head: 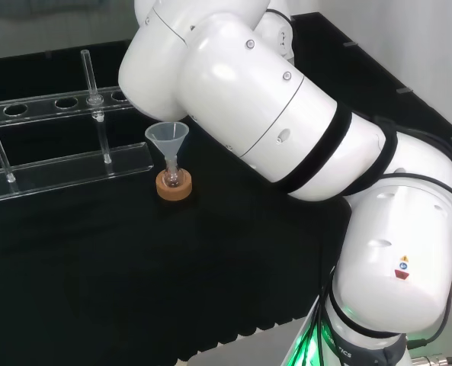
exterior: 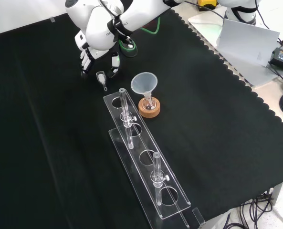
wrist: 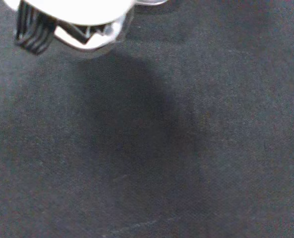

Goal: Pick up the weighing funnel.

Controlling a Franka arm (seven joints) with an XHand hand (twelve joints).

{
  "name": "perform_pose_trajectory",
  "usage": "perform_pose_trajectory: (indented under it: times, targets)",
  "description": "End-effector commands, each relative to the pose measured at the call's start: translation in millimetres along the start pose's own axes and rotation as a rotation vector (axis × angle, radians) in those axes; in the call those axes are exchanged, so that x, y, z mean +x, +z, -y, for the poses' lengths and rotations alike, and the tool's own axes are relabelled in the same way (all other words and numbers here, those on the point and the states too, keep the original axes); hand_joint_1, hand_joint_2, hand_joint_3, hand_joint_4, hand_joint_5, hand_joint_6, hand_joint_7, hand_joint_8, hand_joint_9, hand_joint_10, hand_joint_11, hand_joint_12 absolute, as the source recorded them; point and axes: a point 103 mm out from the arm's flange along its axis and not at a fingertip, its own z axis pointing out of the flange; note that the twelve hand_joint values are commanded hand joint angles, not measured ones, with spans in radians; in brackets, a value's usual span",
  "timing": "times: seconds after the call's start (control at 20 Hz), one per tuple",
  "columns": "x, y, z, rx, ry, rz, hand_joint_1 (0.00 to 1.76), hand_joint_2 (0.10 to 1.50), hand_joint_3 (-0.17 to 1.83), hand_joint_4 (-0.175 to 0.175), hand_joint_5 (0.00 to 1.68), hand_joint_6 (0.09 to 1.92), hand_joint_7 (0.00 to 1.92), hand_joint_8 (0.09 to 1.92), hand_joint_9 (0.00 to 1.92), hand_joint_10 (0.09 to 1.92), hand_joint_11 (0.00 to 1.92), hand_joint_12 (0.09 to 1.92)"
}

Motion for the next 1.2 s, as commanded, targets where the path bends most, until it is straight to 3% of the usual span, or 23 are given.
perform_pose_trajectory:
  times: [0.05,0.15,0.3,0.45,1.2]
  targets:
    - [-8.8,1.5,-1.2,0.018,0.007,-0.015,0.96,0.55,0.66,-0.037,0.68,0.18,0.45,0.73,0.71,0.56,0.49,1.27]
    - [-6.9,3.2,-2.9,0.021,0.000,-0.015,0.96,0.55,0.65,-0.032,0.69,0.24,0.46,0.73,0.72,0.56,0.49,1.26]
    - [-2.9,5.7,-3.8,0.016,-0.009,-0.007,0.97,0.56,0.65,-0.017,0.67,0.54,0.47,0.72,0.73,0.55,0.49,1.27]
    - [-7.5,7.1,-2.7,0.008,-0.023,-0.008,0.97,0.56,0.66,-0.013,0.67,0.67,0.47,0.72,0.73,0.56,0.49,1.27]
    - [17.8,0.9,-3.7,0.005,-0.025,0.028,0.98,0.57,0.67,0.003,0.75,0.78,0.49,0.73,0.75,0.55,0.50,1.26]
